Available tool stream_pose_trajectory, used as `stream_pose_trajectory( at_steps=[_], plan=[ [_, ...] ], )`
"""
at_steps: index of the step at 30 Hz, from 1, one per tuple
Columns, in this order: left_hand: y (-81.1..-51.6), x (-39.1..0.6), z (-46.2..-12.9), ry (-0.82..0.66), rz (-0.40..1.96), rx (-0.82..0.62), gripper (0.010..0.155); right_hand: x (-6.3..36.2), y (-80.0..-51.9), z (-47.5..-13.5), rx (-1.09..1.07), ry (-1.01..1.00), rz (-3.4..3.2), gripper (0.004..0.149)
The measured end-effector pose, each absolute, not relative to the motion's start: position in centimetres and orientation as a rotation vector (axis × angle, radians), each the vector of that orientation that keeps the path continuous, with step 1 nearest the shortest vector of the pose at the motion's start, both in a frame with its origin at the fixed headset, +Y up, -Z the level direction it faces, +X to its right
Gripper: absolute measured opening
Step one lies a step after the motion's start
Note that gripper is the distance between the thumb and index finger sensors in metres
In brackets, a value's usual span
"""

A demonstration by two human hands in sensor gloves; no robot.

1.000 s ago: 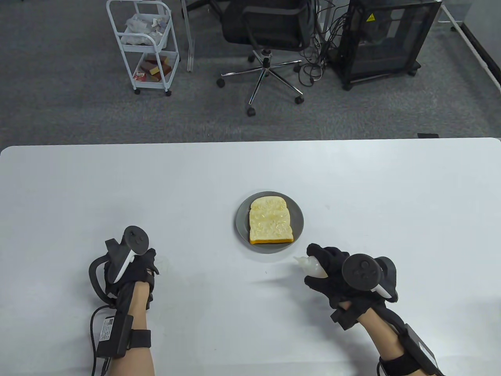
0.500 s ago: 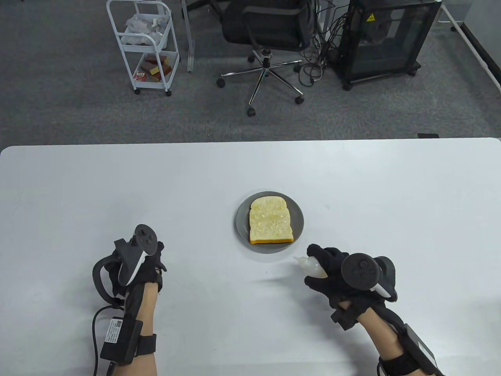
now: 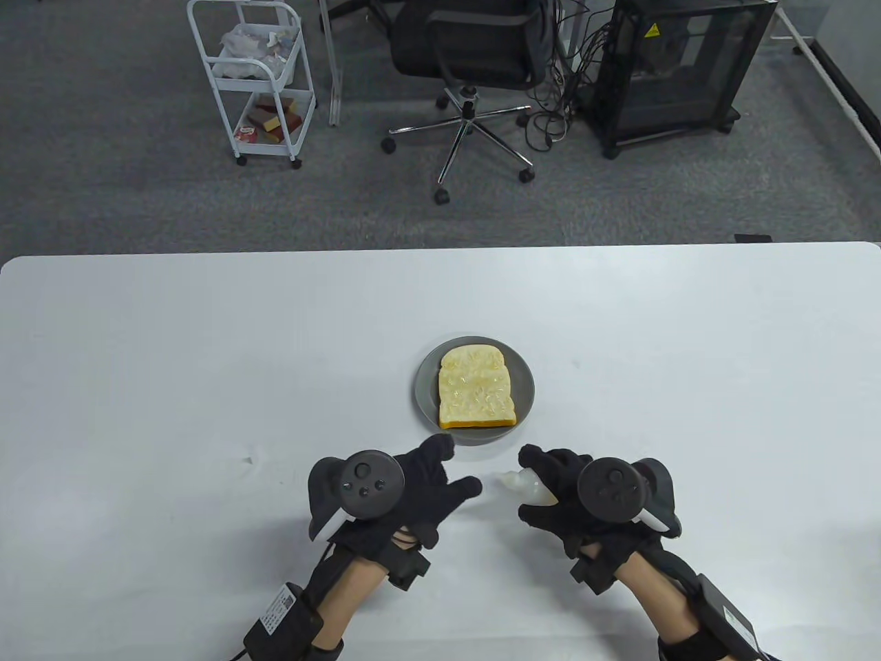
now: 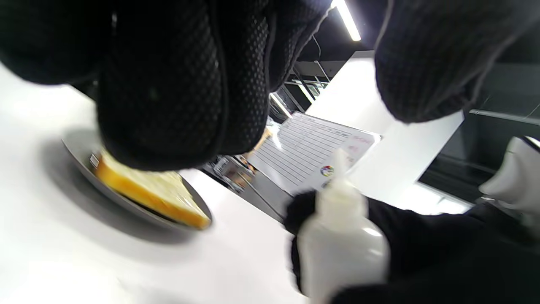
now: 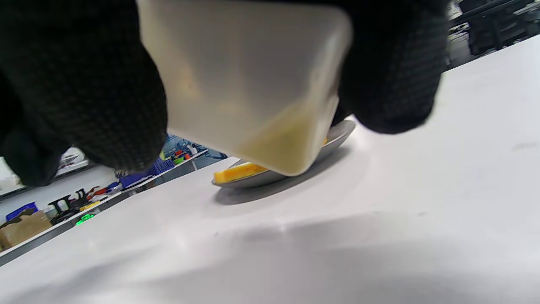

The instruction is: Squeeze honey bottle to draw zigzag on toast

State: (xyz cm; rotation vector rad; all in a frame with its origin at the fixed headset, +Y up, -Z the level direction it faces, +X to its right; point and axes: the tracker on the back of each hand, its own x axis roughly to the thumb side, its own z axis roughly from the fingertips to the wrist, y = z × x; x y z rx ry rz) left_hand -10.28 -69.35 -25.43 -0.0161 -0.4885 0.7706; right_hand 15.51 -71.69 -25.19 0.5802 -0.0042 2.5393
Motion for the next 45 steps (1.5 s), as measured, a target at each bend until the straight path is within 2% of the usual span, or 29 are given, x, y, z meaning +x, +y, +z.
stream_pose_trajectory(
  at_steps=[5, 9, 11, 15, 21, 26, 30, 37, 42, 44, 45],
  plan=[
    [-70.8, -8.9, -25.4, -0.51, 0.733, -0.122, 0.076, 13.9, -71.7, -24.4, 0.658, 0.041, 2.541, 0.083],
    [-71.3, -8.7, -25.6, -0.519, 0.848, -0.144, 0.056, 13.3, -71.7, -24.0, 0.686, 0.053, 2.529, 0.083],
    [-71.6, -8.8, -25.7, -0.513, 0.903, -0.175, 0.054, 13.3, -71.7, -23.9, 0.699, 0.053, 2.527, 0.084],
    [-72.1, -8.7, -25.9, -0.522, 0.917, -0.202, 0.058, 13.3, -71.8, -23.9, 0.693, 0.069, 2.509, 0.084],
    [-71.5, -9.1, -25.9, -0.509, 0.913, -0.124, 0.055, 13.6, -71.9, -24.2, 0.709, 0.08, 2.451, 0.084],
    [-71.9, -11.5, -26.8, -0.406, 1.145, -0.129, 0.054, 15.3, -71.4, -24.8, 0.677, -0.025, 2.34, 0.087],
    [-72.7, -12.7, -27.4, -0.342, 1.33, -0.185, 0.054, 16.2, -71.4, -25.3, 0.71, -0.078, 2.171, 0.087],
    [-75.2, -11.9, -27.5, -0.258, 1.652, -0.408, 0.054, 16.5, -71.1, -25.2, 0.779, -0.196, 1.868, 0.08],
    [-74.8, -11.7, -27.6, -0.291, 1.588, -0.475, 0.058, 17.5, -70.9, -25.5, 0.809, -0.27, 1.832, 0.079],
    [-74.3, -12.9, -27.5, -0.237, 1.492, -0.381, 0.075, 18.4, -71.0, -25.9, 0.734, -0.302, 1.802, 0.079],
    [-74.0, -13.6, -27.5, -0.17, 1.433, -0.289, 0.078, 18.9, -70.9, -26.1, 0.711, -0.321, 1.793, 0.079]
  ],
)
